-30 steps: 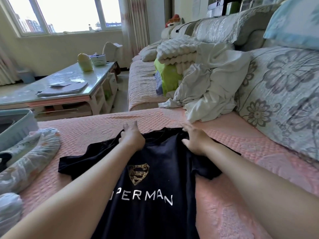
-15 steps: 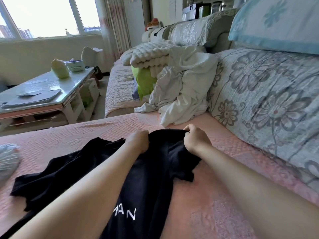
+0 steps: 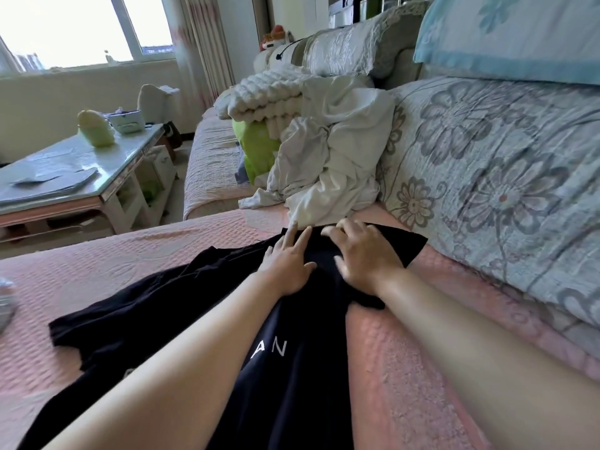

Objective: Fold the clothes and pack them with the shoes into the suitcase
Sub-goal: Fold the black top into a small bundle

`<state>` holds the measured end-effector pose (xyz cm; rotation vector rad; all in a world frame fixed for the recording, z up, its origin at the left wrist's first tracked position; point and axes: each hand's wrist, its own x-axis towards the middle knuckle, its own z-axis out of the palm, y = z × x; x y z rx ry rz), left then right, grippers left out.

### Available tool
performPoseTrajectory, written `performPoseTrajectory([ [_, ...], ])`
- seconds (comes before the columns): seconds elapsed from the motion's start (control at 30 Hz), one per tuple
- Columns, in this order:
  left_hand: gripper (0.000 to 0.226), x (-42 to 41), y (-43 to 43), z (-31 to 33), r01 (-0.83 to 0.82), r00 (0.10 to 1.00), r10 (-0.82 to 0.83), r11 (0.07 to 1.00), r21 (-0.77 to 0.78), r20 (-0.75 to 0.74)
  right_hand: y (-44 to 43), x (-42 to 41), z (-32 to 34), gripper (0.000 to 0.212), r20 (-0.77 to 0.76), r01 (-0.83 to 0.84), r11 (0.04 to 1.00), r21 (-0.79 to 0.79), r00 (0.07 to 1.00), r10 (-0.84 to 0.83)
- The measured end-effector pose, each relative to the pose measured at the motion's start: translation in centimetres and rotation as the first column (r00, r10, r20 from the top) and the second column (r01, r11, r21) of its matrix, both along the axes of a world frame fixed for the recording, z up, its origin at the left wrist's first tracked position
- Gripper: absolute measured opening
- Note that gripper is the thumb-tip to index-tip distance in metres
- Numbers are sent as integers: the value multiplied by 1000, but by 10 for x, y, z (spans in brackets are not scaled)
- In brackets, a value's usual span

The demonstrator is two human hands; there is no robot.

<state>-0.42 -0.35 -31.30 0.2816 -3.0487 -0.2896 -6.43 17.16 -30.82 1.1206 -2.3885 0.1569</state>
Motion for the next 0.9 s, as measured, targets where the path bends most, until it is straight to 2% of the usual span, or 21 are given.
performPoseTrajectory([
  [0.07,74,20,-1,3,-34,999,32,998,-51,-41,-2,16,5,47,182,-78,992,100,982,59],
  [0.13,67,45,-3,6,-45,999,44,998,-37,-21,-3,28,6,56,378,-42,952,304,922,-80],
  [0.2,66,75,-3,7,-16,999,18,999,-52,27,-1,38,10,62,451,-4,895,446,865,-220],
  [0.27,66,106,-3,8,17,998,-12,997,-82,64,2,49,16,63,434,30,866,499,856,-280],
  [0.37,64,147,0,14,26,995,-22,999,-45,99,5,75,25,59,373,53,828,559,875,-308],
  [0.47,62,185,8,25,42,996,-41,999,-20,77,8,117,39,56,355,-44,808,588,911,-208],
  [0.63,50,258,28,45,139,990,-138,990,-17,12,19,199,68,67,302,-224,753,618,953,36],
  [0.73,44,309,40,46,181,982,-186,975,126,23,35,241,59,81,269,-264,683,681,958,102],
  [0.77,43,325,45,43,201,976,-210,969,141,52,40,254,56,84,298,-280,686,671,950,97],
  [0.83,43,351,52,40,248,961,-255,966,76,105,50,277,52,87,347,-316,730,605,931,115],
  [0.9,46,370,56,43,272,960,-271,962,4,70,60,296,53,90,401,-352,780,518,905,142],
])
